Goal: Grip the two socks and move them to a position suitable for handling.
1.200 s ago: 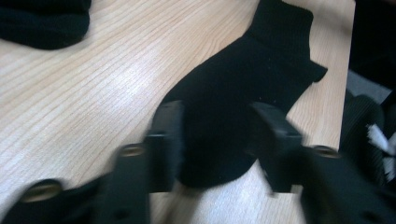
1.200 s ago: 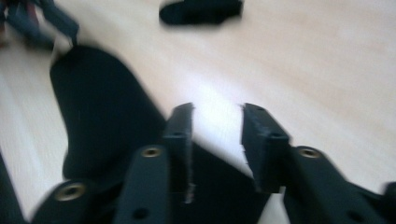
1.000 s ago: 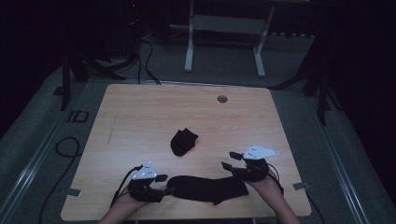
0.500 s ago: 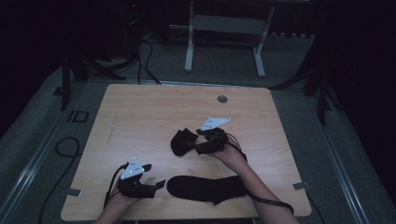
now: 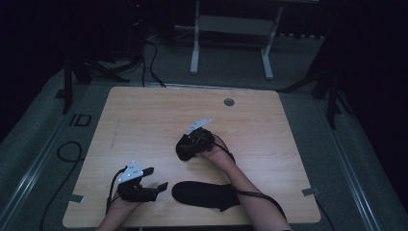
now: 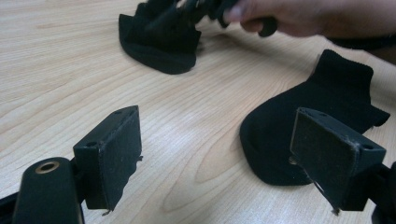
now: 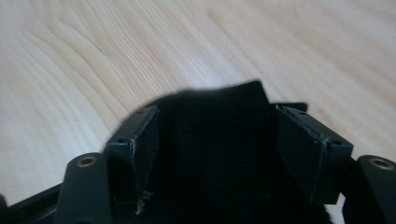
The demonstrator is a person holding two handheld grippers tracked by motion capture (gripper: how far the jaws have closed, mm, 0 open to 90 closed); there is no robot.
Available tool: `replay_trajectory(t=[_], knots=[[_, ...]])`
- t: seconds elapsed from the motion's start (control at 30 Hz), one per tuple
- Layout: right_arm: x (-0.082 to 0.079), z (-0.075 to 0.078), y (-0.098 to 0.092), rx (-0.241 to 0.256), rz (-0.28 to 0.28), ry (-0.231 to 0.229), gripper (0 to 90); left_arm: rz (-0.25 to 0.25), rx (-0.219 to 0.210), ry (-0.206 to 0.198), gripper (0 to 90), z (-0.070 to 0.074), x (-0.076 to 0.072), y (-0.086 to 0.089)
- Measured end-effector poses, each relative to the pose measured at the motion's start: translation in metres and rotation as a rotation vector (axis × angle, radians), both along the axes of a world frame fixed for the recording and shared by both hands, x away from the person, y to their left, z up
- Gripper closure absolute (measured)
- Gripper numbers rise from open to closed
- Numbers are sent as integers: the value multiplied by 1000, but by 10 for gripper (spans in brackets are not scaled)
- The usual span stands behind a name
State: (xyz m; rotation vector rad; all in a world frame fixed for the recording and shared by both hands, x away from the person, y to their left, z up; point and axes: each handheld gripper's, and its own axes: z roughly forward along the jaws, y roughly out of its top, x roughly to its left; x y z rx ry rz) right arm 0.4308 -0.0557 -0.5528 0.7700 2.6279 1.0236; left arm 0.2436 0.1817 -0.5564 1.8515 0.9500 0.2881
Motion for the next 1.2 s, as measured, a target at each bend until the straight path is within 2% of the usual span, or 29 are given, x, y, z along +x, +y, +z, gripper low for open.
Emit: replay_trajectory(t=[0.07, 0.13, 0.2, 0.3, 0.37, 0.47, 0.57, 0.63, 0.77, 1.0, 1.07, 1.1, 1.2], knots=[[-1, -6, 3, -18, 2, -7, 314, 4, -5, -3, 168, 0, 0, 1], [-4, -7, 4, -52, 4, -42, 365, 11, -3, -4, 168, 1, 0, 2], [-6, -7, 3, -44, -7, -42, 407, 10, -6, -1, 168, 0, 1, 2], [-7, -7, 2, -45, -26, -52, 556, 12, -7, -4, 168, 0, 0, 1], [-8, -6, 3, -61, -33, -64, 685, 12, -9, -8, 168, 0, 0, 1], [-9, -4, 5, -80, -55, -76, 746, 13, -14, -10, 168, 1, 0, 1], [-7, -1, 2, -61, -64, -41, 761, 10, -18, -10, 168, 1, 0, 2], [-10, 4, -4, -49, -60, -39, 763, 10, -23, 9, 169, 0, 1, 2], [-18, 21, -22, 16, -76, -51, 763, 12, -29, 11, 169, 0, 2, 2], [-43, 45, -54, 73, -86, -83, 763, 16, -20, 5, 169, 1, 2, 0], [-50, 48, -62, 73, -95, -98, 763, 12, -20, 6, 169, 1, 1, -1], [-53, 48, -66, 78, -93, -92, 763, 12, -19, 5, 169, 1, 1, -2], [-64, 42, -76, 66, -94, -93, 762, 8, -18, 4, 169, 1, 1, -3]])
